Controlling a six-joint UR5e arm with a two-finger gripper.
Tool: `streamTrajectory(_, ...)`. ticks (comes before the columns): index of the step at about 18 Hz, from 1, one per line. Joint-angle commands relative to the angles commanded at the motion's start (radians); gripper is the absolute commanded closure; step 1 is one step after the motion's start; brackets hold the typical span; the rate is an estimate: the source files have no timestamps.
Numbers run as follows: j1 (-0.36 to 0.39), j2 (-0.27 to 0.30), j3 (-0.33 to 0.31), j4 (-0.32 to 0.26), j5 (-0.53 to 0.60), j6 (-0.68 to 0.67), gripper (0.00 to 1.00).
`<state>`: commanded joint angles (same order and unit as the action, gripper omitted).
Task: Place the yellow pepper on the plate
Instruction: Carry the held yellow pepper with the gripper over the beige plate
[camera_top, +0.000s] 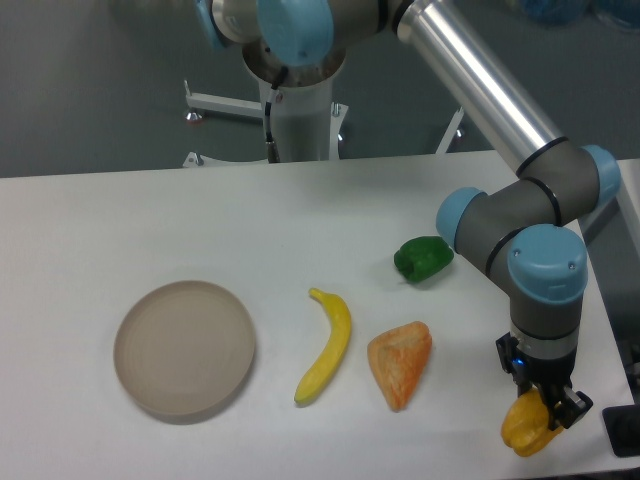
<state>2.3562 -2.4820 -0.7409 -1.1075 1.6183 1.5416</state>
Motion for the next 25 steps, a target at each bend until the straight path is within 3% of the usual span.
streamTrajectory(5, -0.015, 0.038, -0.031, -0.017, -0.002, -0.020, 0.58)
streamTrajectory(9, -0.031, 0.145, -0.141, -0.049, -0.009, -0.087, 0.58)
streamTrajectory(12, -0.072, 0.231, -0.208, -0.115, -0.009, -0.170, 0.58)
streamTrajectory(16, -0.149, 0.356, -0.328, -0.149, -0.043, -0.368, 0.58)
streamTrajectory(20, -0.236, 0.471, -0.487, -0.153, -0.071, -0.591, 0.58)
streamTrajectory(25, -0.363, 0.500, -0.564, -0.152, -0.086, -0.969, 0.58)
